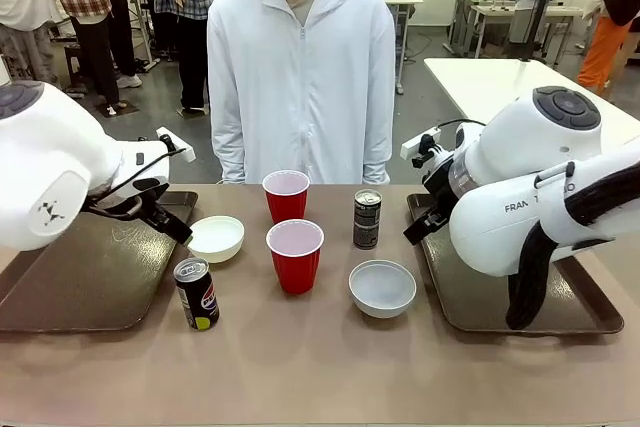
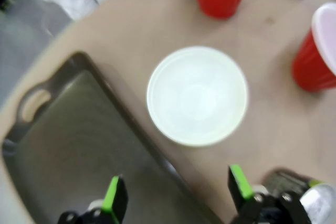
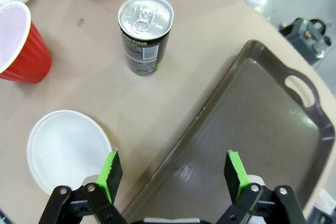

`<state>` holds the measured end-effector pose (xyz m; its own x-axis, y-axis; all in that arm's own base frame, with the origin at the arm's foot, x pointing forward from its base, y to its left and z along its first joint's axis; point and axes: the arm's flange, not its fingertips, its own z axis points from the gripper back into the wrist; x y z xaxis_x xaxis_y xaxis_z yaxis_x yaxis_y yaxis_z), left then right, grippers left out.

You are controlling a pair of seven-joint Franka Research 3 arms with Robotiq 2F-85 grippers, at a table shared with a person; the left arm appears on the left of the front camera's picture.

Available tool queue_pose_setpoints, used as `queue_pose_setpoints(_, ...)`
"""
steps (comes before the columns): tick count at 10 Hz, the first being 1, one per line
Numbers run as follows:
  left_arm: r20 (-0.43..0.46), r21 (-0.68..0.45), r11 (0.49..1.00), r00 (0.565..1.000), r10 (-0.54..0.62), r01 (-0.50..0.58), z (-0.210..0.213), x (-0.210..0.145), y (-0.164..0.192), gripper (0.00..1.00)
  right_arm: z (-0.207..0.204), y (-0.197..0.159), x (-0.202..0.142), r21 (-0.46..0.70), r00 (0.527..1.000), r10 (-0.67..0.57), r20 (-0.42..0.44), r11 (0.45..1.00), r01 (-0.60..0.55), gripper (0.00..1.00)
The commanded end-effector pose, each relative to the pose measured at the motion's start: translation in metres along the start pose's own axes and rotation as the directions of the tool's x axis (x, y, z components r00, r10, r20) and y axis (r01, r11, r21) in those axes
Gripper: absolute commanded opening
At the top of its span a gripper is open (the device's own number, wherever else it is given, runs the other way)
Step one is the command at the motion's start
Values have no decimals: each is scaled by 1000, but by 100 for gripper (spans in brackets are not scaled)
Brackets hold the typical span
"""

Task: Prepare tableware on both trays.
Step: Pick up a Picnic Bowl from the table and place it on a Handle tray.

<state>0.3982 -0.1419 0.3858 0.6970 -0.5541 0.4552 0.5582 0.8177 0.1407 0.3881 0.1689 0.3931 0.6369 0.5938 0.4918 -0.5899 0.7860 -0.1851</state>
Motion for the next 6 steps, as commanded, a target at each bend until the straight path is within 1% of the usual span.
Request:
queue_pose_setpoints(1,-92,0,997,993,-71,71,76,-53,-10,100,79,33,-48,-23,997,-39,-72,999,37,100)
queue_pose_setpoints(2,-102,-46,998,994,-46,42,103,-73,-13,100,108,42,-75,37,992,-94,-79,995,97,100)
queue_pose_setpoints(3,-156,-98,995,987,-47,32,125,-99,-20,100,130,53,-109,68,978,-149,-144,985,160,100)
queue_pose_setpoints(4,-168,-145,989,985,-51,26,129,-107,-22,100,131,57,-131,130,962,-189,-197,967,217,100)
queue_pose_setpoints(5,-177,-204,979,983,-53,16,132,-116,-28,100,120,59,-152,179,938,-221,-267,945,274,100)
queue_pose_setpoints(6,-196,-233,972,980,-30,-17,127,-128,-34,100,106,57,-165,193,917,-275,-288,921,337,100)
